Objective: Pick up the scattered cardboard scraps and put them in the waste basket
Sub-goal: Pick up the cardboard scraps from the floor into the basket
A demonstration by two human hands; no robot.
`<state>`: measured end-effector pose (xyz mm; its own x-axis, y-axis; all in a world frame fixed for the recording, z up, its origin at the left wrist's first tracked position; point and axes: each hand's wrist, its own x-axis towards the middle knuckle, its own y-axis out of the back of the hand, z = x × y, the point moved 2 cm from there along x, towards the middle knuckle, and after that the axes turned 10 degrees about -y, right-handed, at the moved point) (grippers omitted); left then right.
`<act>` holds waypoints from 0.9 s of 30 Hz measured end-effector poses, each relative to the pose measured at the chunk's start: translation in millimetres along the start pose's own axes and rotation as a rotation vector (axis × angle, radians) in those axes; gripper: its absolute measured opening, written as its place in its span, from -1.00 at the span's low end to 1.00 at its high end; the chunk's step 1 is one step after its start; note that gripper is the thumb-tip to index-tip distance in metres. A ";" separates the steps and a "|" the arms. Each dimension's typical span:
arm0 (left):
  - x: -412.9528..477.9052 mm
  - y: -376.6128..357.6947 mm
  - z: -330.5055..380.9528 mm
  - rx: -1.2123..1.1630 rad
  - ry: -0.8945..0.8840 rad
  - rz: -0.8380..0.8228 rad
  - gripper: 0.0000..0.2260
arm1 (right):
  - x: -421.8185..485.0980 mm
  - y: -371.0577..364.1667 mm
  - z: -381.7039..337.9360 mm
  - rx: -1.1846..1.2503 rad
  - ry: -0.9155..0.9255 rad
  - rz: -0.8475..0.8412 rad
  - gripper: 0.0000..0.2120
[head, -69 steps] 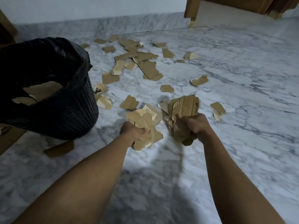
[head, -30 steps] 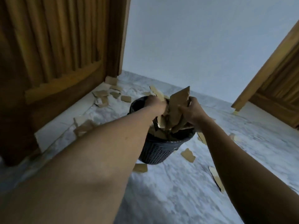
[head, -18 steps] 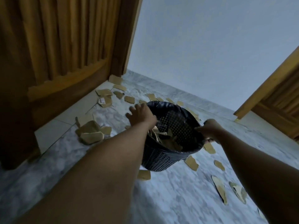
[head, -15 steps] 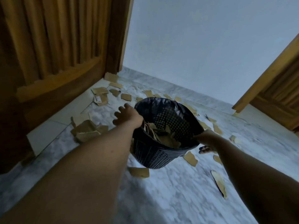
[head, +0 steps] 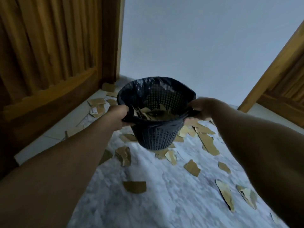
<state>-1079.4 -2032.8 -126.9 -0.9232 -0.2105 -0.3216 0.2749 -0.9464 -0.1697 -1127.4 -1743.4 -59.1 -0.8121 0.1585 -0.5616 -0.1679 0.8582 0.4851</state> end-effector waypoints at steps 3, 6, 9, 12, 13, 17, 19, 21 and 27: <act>7.0 -21.6 26.8 -0.157 -0.145 0.100 -0.81 | 0.7 27.5 -37.8 0.175 0.169 0.015 -0.81; 15.5 -40.5 49.5 -0.232 -0.292 0.224 -0.70 | 16.3 29.8 -49.4 0.444 0.270 0.013 -0.72; 26.6 -54.9 60.5 -0.250 -0.391 0.275 -0.65 | 54.0 17.6 -51.4 0.582 0.281 -0.099 -0.61; 45.8 -74.0 67.7 -0.153 -0.500 0.332 -0.62 | 75.8 13.6 -49.2 0.546 0.253 -0.247 -0.86; 48.6 -82.2 69.5 -0.105 -0.513 0.335 -0.63 | 83.7 10.3 -45.9 0.538 0.232 -0.301 -0.89; 72.5 -142.5 64.1 0.084 -0.450 0.337 -0.68 | 139.2 19.4 -20.5 0.737 0.172 -0.320 -0.76; 93.2 -168.3 46.1 0.156 -0.368 0.315 -0.64 | 172.1 31.6 -8.3 0.862 0.188 -0.149 -0.75; 112.7 -188.2 25.4 0.210 -0.289 0.299 -0.64 | 197.2 45.9 -0.8 0.863 0.236 0.101 -0.79; 152.1 -235.0 -10.1 0.220 -0.136 0.226 -0.81 | 238.5 78.9 8.4 0.642 0.232 0.403 -0.60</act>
<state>-1281.6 -1839.9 -145.3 -0.8772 -0.4374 -0.1982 0.4256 -0.8993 0.1010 -1329.7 -1633.7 -160.5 -0.8493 0.4718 -0.2368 0.4617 0.8814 0.1003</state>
